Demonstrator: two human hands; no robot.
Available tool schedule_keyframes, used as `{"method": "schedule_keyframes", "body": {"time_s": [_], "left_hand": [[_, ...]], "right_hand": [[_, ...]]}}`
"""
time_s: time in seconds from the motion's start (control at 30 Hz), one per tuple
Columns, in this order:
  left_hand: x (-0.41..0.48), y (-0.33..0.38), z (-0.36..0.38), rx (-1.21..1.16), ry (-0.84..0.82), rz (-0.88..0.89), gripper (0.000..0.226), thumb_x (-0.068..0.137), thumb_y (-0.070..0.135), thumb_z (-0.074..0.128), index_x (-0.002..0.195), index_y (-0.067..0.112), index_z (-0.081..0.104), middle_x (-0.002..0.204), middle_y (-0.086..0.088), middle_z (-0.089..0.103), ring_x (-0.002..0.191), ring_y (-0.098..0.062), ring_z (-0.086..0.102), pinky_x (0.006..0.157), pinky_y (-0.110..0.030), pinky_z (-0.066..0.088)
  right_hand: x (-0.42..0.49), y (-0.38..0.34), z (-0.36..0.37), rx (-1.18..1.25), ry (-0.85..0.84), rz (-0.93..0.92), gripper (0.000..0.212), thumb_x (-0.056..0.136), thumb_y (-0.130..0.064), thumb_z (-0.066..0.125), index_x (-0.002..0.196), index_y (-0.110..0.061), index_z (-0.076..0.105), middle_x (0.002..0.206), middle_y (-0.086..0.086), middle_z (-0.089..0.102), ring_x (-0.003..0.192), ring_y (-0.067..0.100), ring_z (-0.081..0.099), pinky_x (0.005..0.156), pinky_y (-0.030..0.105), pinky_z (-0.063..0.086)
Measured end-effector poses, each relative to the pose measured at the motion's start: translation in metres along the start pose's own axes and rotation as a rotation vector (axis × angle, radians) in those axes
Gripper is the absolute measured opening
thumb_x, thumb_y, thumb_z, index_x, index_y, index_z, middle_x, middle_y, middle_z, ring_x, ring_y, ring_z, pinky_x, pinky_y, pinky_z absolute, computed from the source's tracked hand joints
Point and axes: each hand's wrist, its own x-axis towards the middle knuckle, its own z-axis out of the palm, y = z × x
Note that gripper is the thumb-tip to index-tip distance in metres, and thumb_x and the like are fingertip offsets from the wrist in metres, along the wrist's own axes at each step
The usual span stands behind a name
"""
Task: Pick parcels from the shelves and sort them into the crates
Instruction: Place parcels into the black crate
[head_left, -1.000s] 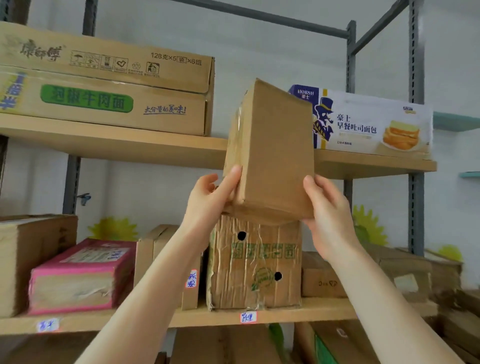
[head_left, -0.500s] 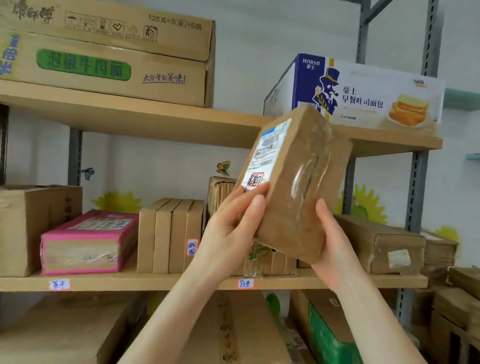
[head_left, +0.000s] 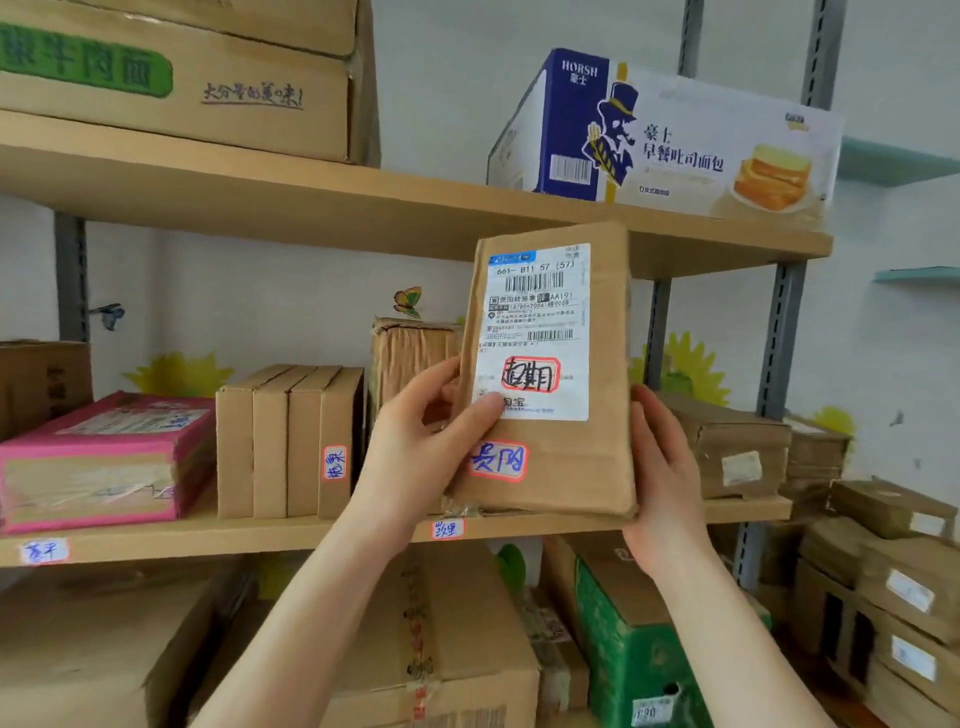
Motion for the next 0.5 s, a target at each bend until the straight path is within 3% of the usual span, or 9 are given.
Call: {"method": "schedule_keyframes", "body": {"time_s": [0.1, 0.17, 0.23, 0.3, 0.4, 0.5], "left_hand": [[-0.01, -0.016, 0.027, -0.094, -0.15, -0.066, 0.034, 0.086, 0.024, 0.06, 0.105, 0.051, 0.052, 0.103, 0.007, 0.069, 0.091, -0.011, 0.069, 0.074, -0.026, 0.057], [-0.021, -0.034, 0.053, -0.118, -0.247, -0.088, 0.036, 0.088, 0.017, 0.059, 0.106, 0.047, 0.052, 0.099, 0.011, 0.07, 0.086, -0.004, 0.068, 0.07, -0.018, 0.055], [-0.035, -0.053, 0.083, -0.152, -0.334, -0.14, 0.036, 0.089, 0.013, 0.058, 0.112, 0.04, 0.053, 0.096, 0.012, 0.069, 0.079, 0.003, 0.066, 0.065, -0.012, 0.052], [-0.053, -0.072, 0.117, -0.16, -0.442, -0.219, 0.037, 0.09, 0.013, 0.056, 0.119, 0.036, 0.05, 0.098, 0.01, 0.067, 0.076, 0.006, 0.065, 0.065, -0.01, 0.051], [-0.093, -0.098, 0.171, -0.192, -0.61, -0.347, 0.036, 0.091, 0.013, 0.055, 0.123, 0.03, 0.05, 0.114, -0.003, 0.066, 0.096, -0.016, 0.066, 0.086, -0.032, 0.054], [-0.145, -0.119, 0.222, -0.229, -0.761, -0.464, 0.034, 0.091, 0.013, 0.056, 0.121, 0.029, 0.052, 0.113, -0.009, 0.065, 0.095, -0.024, 0.064, 0.088, -0.037, 0.052]], "right_hand": [[-0.023, 0.007, -0.03, -0.082, 0.178, -0.038, 0.021, 0.093, -0.022, 0.053, 0.11, -0.032, 0.061, 0.108, -0.008, 0.067, 0.108, 0.011, 0.061, 0.099, 0.042, 0.047], [-0.045, 0.013, -0.061, -0.133, 0.241, 0.079, 0.021, 0.095, -0.03, 0.049, 0.103, -0.028, 0.068, 0.106, -0.003, 0.071, 0.105, 0.016, 0.064, 0.096, 0.043, 0.048], [-0.072, 0.012, -0.092, -0.098, 0.252, 0.235, 0.035, 0.093, -0.048, 0.041, 0.096, -0.029, 0.07, 0.1, -0.007, 0.073, 0.096, 0.009, 0.067, 0.091, 0.036, 0.049], [-0.099, 0.015, -0.126, -0.088, 0.286, 0.333, 0.05, 0.083, -0.064, 0.036, 0.107, -0.031, 0.067, 0.108, -0.008, 0.071, 0.102, 0.009, 0.065, 0.094, 0.036, 0.047], [-0.149, 0.021, -0.174, -0.123, 0.443, 0.386, 0.06, 0.075, -0.066, 0.049, 0.122, -0.031, 0.059, 0.12, -0.008, 0.066, 0.114, 0.014, 0.06, 0.102, 0.042, 0.043], [-0.206, 0.023, -0.223, -0.163, 0.615, 0.426, 0.058, 0.075, -0.056, 0.057, 0.123, -0.023, 0.06, 0.119, -0.001, 0.067, 0.113, 0.018, 0.061, 0.101, 0.043, 0.045]]}}
